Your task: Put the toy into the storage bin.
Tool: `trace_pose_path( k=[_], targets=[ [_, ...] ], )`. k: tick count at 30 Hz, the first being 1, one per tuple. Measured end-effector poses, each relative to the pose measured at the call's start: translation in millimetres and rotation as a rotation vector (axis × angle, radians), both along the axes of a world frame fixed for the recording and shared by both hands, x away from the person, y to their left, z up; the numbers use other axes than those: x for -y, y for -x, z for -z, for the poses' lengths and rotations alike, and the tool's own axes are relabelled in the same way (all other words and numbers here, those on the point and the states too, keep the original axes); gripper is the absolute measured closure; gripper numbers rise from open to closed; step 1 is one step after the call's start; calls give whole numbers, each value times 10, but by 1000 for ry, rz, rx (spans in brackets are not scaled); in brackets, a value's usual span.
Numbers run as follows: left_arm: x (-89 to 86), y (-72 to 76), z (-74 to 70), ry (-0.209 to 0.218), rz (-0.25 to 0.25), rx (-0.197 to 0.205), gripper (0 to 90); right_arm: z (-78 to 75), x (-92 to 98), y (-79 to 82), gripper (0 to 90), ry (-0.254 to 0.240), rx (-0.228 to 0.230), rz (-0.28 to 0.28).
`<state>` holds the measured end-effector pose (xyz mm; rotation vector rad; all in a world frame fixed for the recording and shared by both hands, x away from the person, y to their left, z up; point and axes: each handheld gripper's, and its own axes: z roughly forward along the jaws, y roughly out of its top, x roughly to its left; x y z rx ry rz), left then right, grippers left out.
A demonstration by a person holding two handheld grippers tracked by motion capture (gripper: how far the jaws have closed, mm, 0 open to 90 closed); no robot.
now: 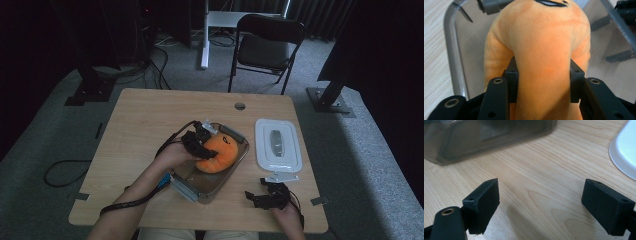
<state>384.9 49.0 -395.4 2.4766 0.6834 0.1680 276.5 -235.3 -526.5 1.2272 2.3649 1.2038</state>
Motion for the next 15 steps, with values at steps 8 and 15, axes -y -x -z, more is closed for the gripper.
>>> trace_pose_path(
  k=[8,15],
  targets=[
    [52,-69,59,-7,-23,-20,536,0,4,-1,144,-7,-3,-1],
    [152,-67,156,-92,-17,-18,525,1,12,-3,145,-15,-5,-3]
  ],
)
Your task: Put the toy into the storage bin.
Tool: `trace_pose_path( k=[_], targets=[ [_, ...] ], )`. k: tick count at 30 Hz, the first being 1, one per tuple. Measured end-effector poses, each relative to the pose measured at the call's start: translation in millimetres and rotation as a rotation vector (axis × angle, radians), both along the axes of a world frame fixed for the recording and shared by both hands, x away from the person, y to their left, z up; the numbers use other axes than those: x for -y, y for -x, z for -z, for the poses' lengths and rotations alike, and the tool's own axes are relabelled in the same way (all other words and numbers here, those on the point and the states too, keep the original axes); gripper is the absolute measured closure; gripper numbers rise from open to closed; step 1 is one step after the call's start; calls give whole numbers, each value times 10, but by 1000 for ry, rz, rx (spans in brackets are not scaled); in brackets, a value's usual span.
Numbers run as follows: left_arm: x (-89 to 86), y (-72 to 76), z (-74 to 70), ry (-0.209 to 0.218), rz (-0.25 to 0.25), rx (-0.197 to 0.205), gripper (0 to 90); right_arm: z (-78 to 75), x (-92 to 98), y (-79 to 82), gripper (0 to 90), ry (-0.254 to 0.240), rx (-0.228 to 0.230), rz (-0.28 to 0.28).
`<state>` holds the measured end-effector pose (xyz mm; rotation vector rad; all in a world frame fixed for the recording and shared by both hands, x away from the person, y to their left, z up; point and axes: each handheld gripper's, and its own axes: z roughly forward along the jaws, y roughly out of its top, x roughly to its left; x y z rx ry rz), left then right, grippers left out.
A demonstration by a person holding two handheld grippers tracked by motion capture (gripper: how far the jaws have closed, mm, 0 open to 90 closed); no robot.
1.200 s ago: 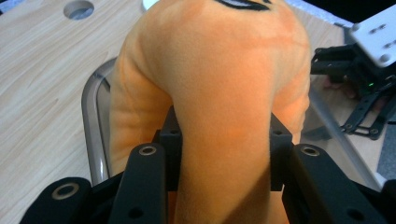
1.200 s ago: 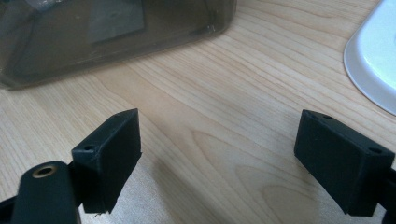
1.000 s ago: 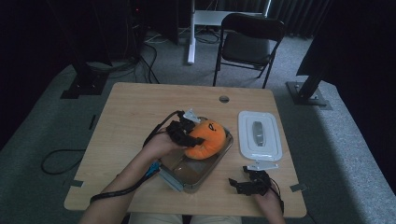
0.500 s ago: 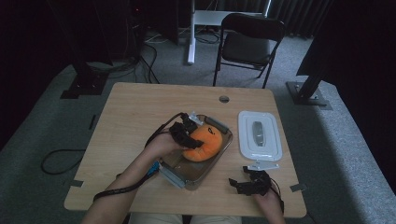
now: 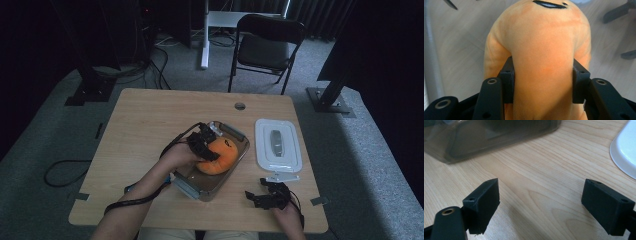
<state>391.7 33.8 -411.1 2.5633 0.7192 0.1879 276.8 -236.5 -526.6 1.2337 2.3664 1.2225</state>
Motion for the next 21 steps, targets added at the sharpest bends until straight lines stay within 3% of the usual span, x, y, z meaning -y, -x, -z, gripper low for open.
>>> trace_pose_path(
  k=[5,10,17,21],
  targets=[
    [84,22,64,-48,9,9,474,0,0,-1,144,0,1,0],
    [130,68,61,-79,28,37,310,0,1,0,145,-1,0,0],
    [115,110,40,-84,21,51,207,1,1,0,145,0,1,1],
    [79,132,21,-69,18,54,203,0,0,0,145,0,0,3]
  ],
)
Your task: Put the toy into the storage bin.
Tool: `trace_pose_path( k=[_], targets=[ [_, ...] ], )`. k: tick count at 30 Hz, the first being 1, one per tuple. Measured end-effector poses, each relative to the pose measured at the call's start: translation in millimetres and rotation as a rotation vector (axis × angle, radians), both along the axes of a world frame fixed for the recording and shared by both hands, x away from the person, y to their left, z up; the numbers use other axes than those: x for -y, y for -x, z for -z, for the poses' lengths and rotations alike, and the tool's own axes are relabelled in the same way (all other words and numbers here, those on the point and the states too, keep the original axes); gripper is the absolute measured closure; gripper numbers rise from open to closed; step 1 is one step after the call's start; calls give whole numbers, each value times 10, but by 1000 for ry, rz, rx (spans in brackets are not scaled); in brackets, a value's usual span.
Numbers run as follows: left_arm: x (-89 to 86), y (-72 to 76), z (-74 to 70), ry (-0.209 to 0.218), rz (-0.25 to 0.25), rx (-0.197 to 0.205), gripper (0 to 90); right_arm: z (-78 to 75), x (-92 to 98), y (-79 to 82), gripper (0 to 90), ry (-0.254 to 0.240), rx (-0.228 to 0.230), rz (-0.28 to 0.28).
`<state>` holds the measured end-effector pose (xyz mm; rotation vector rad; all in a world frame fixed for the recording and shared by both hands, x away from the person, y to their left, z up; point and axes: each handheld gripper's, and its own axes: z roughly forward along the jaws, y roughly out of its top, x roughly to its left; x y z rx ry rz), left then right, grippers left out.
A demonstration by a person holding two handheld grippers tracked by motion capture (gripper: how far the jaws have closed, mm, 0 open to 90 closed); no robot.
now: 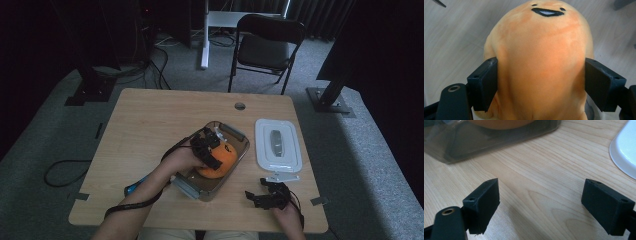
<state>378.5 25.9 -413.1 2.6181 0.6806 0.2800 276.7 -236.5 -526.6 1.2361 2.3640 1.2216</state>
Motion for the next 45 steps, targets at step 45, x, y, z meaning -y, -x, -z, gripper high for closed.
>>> trace_pose_path(
  k=[45],
  targets=[
    [-969,417,-571,203,-22,65,173,2,-97,39,139,112,44,40]
  ],
)
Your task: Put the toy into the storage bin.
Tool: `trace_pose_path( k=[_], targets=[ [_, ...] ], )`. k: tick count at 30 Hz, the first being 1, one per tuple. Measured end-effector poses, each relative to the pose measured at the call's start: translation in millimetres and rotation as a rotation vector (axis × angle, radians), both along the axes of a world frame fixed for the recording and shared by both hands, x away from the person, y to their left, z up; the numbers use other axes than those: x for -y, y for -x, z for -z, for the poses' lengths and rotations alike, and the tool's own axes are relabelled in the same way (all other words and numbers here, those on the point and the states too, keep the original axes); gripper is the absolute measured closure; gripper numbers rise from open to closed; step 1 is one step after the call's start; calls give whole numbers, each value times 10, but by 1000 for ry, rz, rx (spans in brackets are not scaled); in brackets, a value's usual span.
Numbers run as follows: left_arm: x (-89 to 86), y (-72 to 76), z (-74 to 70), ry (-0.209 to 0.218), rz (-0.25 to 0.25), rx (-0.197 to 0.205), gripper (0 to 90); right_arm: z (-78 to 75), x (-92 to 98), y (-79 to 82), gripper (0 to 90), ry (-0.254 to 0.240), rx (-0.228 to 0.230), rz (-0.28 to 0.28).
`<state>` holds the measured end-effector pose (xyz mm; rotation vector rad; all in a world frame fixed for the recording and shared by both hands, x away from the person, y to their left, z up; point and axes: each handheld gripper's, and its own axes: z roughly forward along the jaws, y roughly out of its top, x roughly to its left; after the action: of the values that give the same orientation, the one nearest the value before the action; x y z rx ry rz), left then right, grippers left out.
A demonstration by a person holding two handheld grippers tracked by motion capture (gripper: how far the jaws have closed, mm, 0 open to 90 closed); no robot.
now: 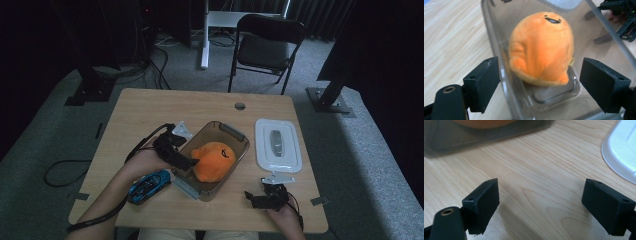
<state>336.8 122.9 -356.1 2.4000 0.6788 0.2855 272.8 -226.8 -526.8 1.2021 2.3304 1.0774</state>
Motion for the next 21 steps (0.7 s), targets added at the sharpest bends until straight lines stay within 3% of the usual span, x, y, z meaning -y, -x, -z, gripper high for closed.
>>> trace_pose_path(
  k=[4,6,9,12,17,21],
  targets=[
    [-134,38,-22,14,-24,13,172,1,-5,2,140,7,3,1],
    [-199,47,-21,28,-24,1,101,1,-6,3,140,8,3,2],
    [-292,65,-8,32,-49,8,96,0,-16,6,140,18,6,2],
    [-396,101,12,35,-61,11,17,1,-17,7,140,19,7,1],
    [-556,184,90,30,-76,40,17,1,-6,4,140,10,5,8],
    [-659,248,211,28,-86,38,30,0,-14,8,140,17,5,8]
  ],
)
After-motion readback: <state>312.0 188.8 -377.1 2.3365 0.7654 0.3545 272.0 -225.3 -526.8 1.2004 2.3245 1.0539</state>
